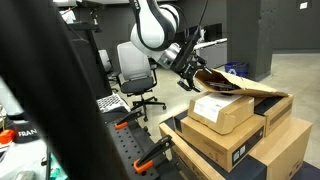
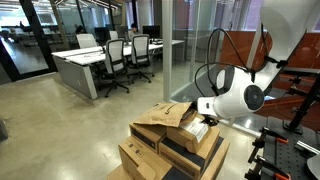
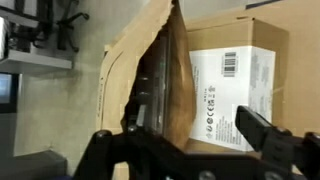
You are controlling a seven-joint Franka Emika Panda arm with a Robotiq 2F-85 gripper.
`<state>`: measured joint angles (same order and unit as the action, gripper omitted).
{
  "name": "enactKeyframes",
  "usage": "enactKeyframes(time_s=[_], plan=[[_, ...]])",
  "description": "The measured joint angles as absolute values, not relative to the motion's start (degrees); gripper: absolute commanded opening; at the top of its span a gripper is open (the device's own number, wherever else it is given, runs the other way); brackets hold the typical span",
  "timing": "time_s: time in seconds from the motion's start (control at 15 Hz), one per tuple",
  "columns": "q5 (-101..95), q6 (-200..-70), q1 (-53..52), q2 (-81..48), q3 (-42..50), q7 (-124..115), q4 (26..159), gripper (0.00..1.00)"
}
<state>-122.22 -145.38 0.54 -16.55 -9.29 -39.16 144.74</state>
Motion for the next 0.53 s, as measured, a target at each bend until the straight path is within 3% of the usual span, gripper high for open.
enactKeyframes(time_s=[0.07,0.2,0.27,0.33,0.4,0.47,0.53], plan=[[-122.22,-145.38,0.58,-16.55,-9.29,-39.16,144.77,0.89],[-122.21,-145.38,0.68,-16.55,-9.29,-39.16,144.79,0.46],[-122.22,-145.38,0.71,-16.55,-9.29,-39.16,144.79,0.76],[-122.22,-145.38,0.74,-16.55,-9.29,-39.16,144.79,0.94],[-122.22,-145.38,0.76,-16.55,-9.29,-39.16,144.8,0.51],[-122.22,-145.38,0.77,-16.55,-9.29,-39.16,144.81,0.55],[-122.22,-145.38,0.78,-16.55,-9.3,-39.16,144.82,0.94]])
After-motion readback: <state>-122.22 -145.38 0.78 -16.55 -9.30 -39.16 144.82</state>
